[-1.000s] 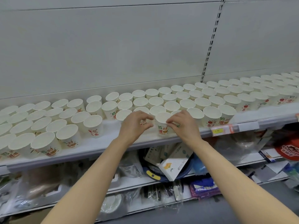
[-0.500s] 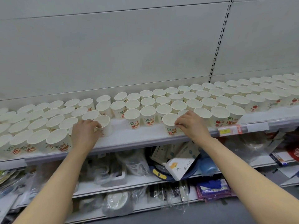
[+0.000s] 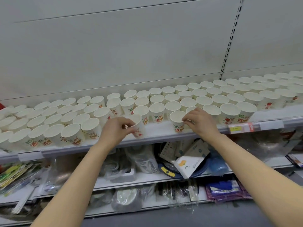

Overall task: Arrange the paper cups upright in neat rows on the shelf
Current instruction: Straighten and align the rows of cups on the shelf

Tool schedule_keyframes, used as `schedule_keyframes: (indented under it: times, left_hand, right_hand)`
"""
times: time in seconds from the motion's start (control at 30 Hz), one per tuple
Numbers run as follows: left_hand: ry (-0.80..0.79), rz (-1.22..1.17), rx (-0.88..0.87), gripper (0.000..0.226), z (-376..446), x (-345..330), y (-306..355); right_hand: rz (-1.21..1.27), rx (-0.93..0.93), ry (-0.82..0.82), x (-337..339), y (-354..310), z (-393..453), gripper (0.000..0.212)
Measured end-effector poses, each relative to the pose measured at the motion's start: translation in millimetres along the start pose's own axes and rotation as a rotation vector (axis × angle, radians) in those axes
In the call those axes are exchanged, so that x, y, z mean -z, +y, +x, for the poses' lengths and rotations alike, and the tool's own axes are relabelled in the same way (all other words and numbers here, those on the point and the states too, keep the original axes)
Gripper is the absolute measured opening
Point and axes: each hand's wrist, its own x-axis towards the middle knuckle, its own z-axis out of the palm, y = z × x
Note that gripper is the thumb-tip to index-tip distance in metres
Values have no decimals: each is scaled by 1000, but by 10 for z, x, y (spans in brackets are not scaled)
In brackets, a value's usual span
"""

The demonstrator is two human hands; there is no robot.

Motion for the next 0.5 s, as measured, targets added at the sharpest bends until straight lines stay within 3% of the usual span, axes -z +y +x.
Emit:
schedule_keyframes:
  times: [0.5]
  left_hand:
    - [-11, 201, -64, 17, 412, -733, 561]
  right_hand:
    - [95, -90, -19, -93, -5, 46, 9]
